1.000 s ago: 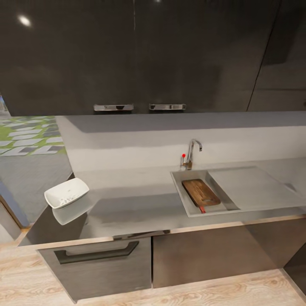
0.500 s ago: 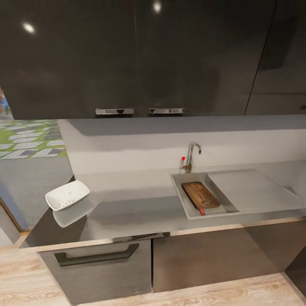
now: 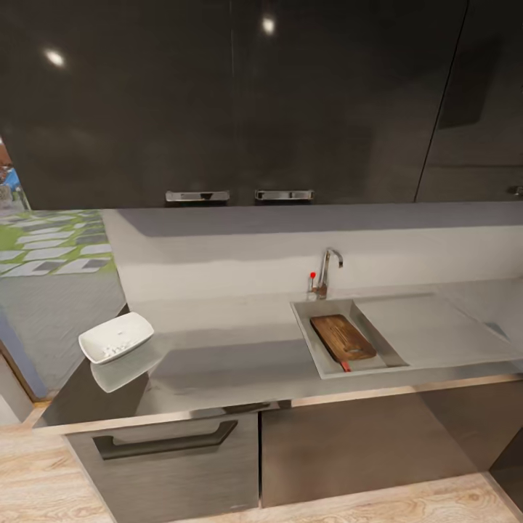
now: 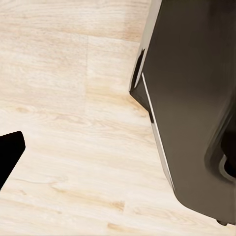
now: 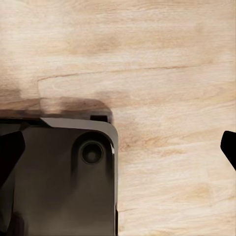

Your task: In the kitchen, take the Vidalia onion out of the sink, dice it on the chopping board with the paring knife, put the diced onion into the bowl on the countertop, then place both the paring knife and the chopping board into the sink.

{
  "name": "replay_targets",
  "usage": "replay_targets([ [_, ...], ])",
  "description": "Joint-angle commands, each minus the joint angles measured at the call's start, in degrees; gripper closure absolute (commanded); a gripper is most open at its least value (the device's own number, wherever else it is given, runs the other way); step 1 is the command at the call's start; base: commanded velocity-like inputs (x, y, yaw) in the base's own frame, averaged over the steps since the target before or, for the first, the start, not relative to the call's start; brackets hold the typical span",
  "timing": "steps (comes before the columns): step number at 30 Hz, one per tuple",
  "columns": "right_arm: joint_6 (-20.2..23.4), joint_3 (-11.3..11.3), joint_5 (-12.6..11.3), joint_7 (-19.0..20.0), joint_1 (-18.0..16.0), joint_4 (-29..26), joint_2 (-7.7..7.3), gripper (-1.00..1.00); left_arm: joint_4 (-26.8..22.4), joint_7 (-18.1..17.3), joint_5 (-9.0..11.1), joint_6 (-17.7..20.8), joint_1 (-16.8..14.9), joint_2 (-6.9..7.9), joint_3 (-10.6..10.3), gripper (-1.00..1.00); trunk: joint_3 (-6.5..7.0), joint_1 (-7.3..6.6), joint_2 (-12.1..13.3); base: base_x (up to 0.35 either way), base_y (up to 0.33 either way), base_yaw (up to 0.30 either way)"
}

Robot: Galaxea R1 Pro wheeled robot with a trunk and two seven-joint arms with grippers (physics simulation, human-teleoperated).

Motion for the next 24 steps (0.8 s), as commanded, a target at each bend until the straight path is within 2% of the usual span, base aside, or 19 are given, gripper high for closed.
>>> replay_targets([
  [1,-0.1,0.5,-0.3,-0.4,0.0,-0.1,-0.09,-1.0,-0.1,0.0,0.3,-0.1,0.0,-0.02,0.1,-1.0,-0.07,0.04,-0.1,0.0,0.0,0.0],
  [7,-0.1,0.6,-0.2,-0.4,0.0,-0.1,-0.35,-1.0,-0.1,0.0,0.3,0.0,0.0,-0.02,0.1,-1.0,-0.03,0.04,-0.1,0.0,0.0,0.0],
  [13,-0.1,0.6,-0.4,-0.4,0.0,-0.1,0.29,-1.0,-0.1,0.0,0.3,0.0,0.0,-0.02,0.1,-1.0,-0.03,0.04,-0.1,0.0,0.0,0.0],
  [24,-0.1,0.6,-0.3,-0.4,0.0,-0.1,0.39,-1.0,-0.1,0.0,0.3,0.0,0.0,-0.02,0.1,-1.0,-0.03,0.04,-0.1,0.0,0.0,0.0],
])
